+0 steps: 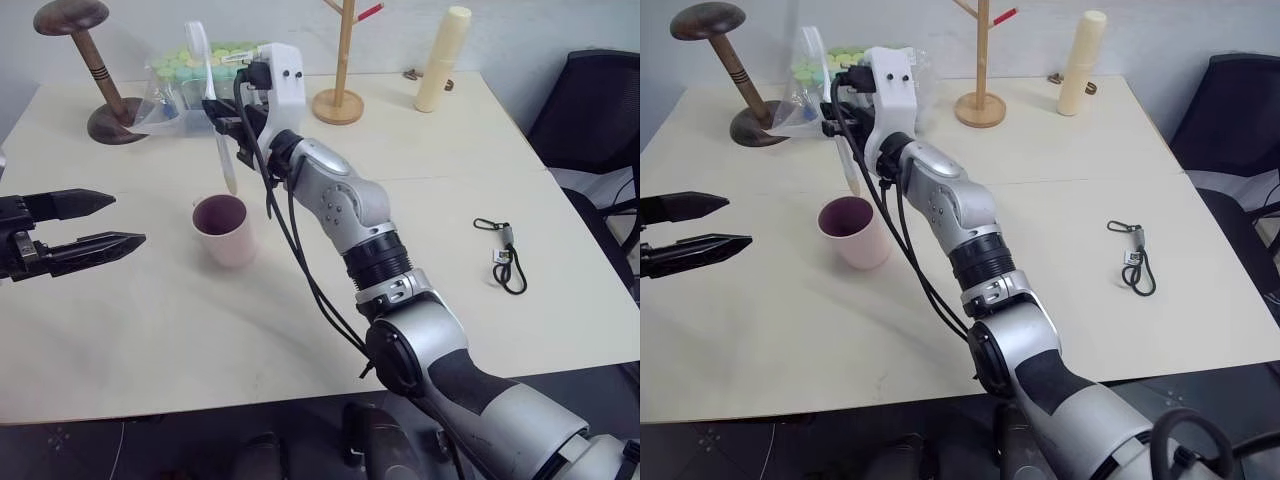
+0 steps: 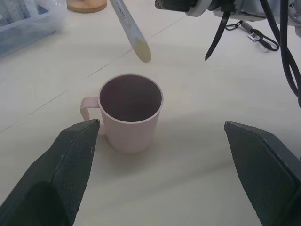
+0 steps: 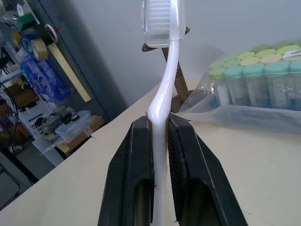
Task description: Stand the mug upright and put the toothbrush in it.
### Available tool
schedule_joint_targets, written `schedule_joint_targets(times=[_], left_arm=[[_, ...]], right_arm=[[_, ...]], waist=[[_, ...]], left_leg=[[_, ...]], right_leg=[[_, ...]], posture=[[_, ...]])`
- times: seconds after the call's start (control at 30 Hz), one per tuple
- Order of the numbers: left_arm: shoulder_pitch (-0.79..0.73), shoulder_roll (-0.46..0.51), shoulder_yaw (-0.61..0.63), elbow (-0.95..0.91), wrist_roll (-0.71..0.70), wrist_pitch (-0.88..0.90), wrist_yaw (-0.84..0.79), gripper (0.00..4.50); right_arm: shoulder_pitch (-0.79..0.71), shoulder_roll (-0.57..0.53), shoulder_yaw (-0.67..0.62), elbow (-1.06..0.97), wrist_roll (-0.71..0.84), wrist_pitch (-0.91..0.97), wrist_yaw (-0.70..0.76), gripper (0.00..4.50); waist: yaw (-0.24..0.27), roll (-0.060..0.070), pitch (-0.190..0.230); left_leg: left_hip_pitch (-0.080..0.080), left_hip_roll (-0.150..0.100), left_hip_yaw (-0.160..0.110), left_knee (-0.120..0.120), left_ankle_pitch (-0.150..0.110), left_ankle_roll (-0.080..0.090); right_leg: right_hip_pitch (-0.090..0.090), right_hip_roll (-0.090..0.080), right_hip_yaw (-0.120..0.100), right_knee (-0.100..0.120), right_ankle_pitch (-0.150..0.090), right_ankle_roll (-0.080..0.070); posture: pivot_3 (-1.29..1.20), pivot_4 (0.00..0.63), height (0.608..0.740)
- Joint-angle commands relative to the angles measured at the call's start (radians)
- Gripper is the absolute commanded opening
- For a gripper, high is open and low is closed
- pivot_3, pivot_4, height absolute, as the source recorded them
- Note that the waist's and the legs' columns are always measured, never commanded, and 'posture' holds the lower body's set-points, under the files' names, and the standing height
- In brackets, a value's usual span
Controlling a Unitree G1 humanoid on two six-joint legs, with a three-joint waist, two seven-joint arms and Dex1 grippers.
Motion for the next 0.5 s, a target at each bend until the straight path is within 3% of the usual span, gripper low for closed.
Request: schedule_joint_targets(times=[0.03,0.13,0.5], left_arm=[[0.002,0.01,0.048,-0.037,-0.012,0.007,0.004,4.49],[0.004,0.006,0.049,-0.049,-0.017,0.015,0.01,4.49],[-0.008,-0.004,0.013,-0.037,-0.015,-0.007,0.018,4.49]], right_arm=[[0.002,0.136,0.046,0.031,-0.006,-0.081,0.02,0.1],[0.013,0.141,0.069,0.061,-0.002,-0.104,0.033,0.1],[0.077,0.137,0.135,-0.017,0.037,-0.071,0.045,3.83]], waist=[[-0.008,0.0,0.0],[-0.019,0.0,0.0],[-0.022,0.0,0.0]], left_leg=[[0.0,0.0,0.0,0.0,0.0,0.0],[0.0,0.0,-0.001,0.0,0.0,0.0],[0.0,0.001,-0.005,-0.001,0.0,0.0]], right_leg=[[0.0,0.0,0.0,0.0,0.0,0.0],[0.0,0.0,0.002,0.0,0.0,0.0],[0.0,-0.001,0.006,0.0,0.0,0.0]], posture=[[0.0,0.15,0.74],[0.0,0.15,0.74],[0.0,0.15,0.74]])
